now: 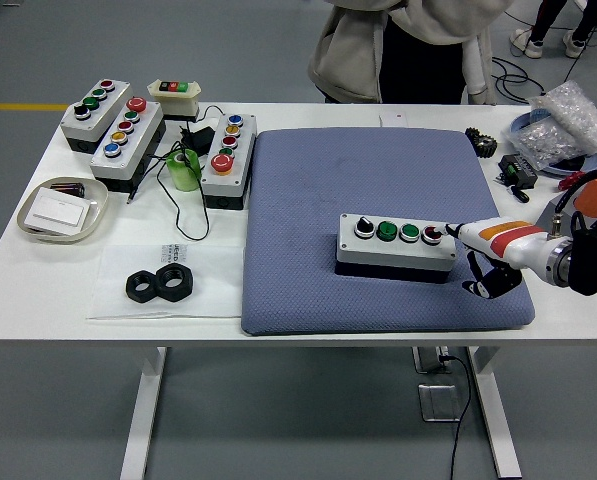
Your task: Pick up the button,place it on the desk,press the button,press the button
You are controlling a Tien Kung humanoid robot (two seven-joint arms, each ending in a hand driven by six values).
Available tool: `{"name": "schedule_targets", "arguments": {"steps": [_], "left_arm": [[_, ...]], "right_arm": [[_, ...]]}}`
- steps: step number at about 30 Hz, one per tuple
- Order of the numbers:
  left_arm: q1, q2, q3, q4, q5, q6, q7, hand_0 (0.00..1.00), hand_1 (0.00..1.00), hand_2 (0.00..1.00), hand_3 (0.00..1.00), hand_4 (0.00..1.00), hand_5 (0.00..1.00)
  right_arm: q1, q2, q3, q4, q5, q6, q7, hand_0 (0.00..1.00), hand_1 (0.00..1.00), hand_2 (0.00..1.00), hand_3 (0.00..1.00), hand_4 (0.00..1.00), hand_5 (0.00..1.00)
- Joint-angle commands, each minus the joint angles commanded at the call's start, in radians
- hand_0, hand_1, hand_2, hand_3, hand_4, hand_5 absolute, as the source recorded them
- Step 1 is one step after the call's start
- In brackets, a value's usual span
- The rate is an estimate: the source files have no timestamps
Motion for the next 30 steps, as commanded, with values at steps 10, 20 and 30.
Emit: {"name": "schedule_targets", "arguments": {"steps": [10,20,30], "left_arm": [[0.000,0.000,-0.008,0.000,0.013,-0.001,0.004,0.711,0.726,0.834,0.838,0.760,0.998],[0.005,0.000,-0.019,0.000,0.032,-0.001,0.009,0.711,0.726,0.833,0.838,0.761,0.998],[0.005,0.000,-0.017,-0.002,0.035,0.000,0.010,0.710,0.724,0.832,0.837,0.762,0.998]], "right_arm": [[-0.009,-0.005,0.043,0.034,-0.012,-0.019,-0.002,0.172,0.071,0.258,0.910,0.726,0.039],[0.013,0.014,0.051,0.082,-0.020,-0.023,-0.010,0.170,0.070,0.258,0.914,0.730,0.045],[0.036,0.054,0.007,0.028,-0.025,-0.021,-0.014,0.173,0.071,0.257,0.915,0.737,0.062]]}}
